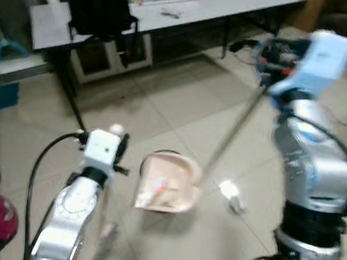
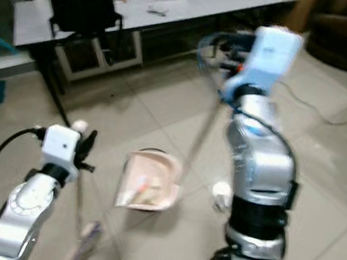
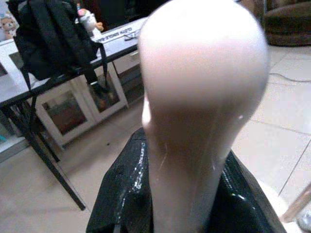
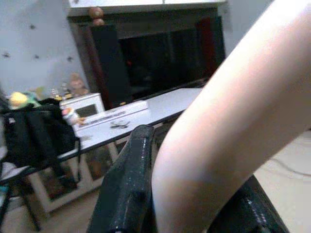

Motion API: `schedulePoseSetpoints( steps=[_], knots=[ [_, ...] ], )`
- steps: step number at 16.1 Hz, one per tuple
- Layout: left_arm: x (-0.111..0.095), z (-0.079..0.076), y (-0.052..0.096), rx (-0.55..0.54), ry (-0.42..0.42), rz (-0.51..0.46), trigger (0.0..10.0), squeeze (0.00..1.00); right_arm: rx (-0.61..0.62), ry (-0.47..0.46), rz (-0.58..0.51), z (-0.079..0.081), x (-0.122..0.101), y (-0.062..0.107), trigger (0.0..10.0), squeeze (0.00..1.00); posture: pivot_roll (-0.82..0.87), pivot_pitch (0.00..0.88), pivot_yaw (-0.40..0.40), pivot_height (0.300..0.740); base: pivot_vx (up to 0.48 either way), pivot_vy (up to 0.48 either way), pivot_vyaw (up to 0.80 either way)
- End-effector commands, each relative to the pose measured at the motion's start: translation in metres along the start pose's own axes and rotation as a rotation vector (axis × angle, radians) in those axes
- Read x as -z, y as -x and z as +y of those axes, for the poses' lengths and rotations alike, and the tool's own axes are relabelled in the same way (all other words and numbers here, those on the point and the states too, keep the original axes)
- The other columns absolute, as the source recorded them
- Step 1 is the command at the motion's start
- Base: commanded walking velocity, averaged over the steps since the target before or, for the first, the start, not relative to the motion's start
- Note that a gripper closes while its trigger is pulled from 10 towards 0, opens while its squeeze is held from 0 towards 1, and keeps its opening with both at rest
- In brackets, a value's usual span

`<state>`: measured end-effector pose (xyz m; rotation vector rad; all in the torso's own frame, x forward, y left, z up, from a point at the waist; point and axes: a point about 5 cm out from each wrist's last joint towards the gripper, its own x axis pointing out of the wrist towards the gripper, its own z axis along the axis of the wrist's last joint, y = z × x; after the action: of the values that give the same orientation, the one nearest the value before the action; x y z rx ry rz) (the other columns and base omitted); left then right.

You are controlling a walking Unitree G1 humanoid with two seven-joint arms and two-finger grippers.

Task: Sweep floor

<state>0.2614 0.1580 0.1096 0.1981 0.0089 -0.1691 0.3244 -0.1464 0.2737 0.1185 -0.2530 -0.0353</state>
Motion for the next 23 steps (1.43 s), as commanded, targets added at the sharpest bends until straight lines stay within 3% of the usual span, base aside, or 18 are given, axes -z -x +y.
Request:
schedulePoseSetpoints(
  steps=[1,21,23],
  knots=[
    [-0.0064,0.0093,-0.0008,-0.022,-0.033,-0.023,10.0,0.0,-0.037,-0.022,-0.066,0.0113,-0.0118,0.0012,10.0,0.0,-0.08,0.0,0.079,0.74,0.368,0.0,0.0],
    [-0.0052,0.011,-0.0008,-0.026,-0.04,-0.033,10.0,0.0,-0.053,-0.045,-0.067,0.0156,-0.0078,0.0,10.0,0.0,-0.07,0.0,0.064,0.74,0.37,0.0,0.0],
    [-0.0036,0.0109,-0.0001,-0.033,-0.044,-0.026,10.0,0.0,-0.044,-0.045,-0.066,0.0133,-0.0073,0.0,10.0,0.0,-0.07,0.0,0.067,0.74,0.0,0.0,0.0]
  ],
)
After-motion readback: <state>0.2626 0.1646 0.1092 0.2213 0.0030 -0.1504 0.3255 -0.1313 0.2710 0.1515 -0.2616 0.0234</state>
